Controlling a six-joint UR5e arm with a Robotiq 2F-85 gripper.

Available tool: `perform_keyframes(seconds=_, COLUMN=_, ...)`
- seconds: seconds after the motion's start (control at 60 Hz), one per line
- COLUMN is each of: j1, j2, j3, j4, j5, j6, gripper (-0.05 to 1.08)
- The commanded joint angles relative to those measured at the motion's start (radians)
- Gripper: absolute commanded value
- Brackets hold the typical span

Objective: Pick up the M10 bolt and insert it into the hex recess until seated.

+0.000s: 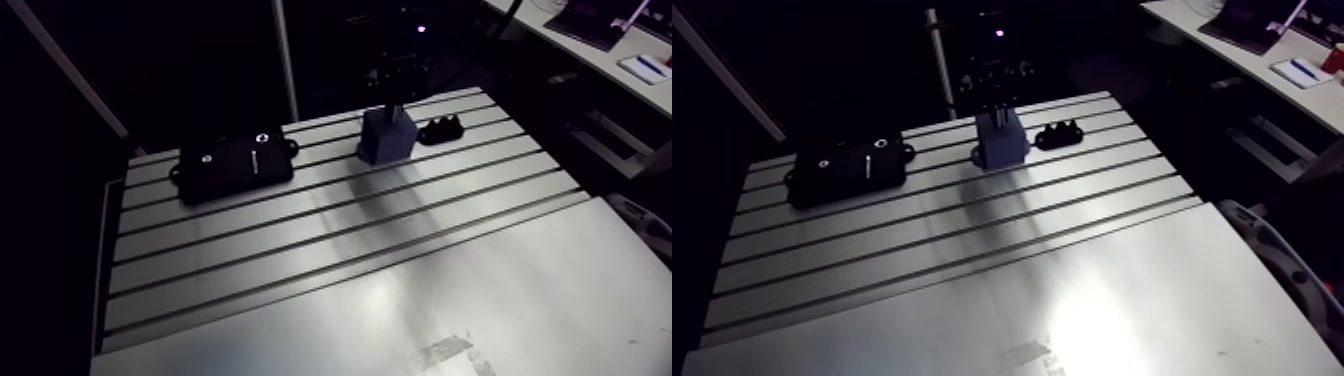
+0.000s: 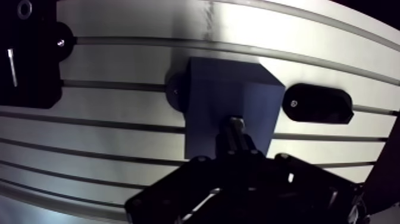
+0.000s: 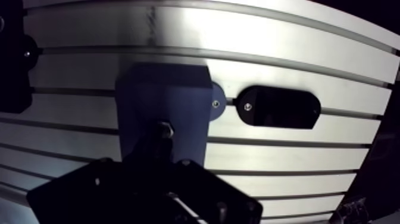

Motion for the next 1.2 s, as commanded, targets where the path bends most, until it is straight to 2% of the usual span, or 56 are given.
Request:
perform_keyframes(seconds=0.017, j1=0.001, j2=0.0, j3=0.0, j4=0.0, j5=0.0, j6=-0.005, gripper=1.02)
perform_keyframes(seconds=1.2, j1=0.002, j2=0.008, j3=0.002, j4=-0.002, j5=-0.002, j6=-0.01, gripper=1.02)
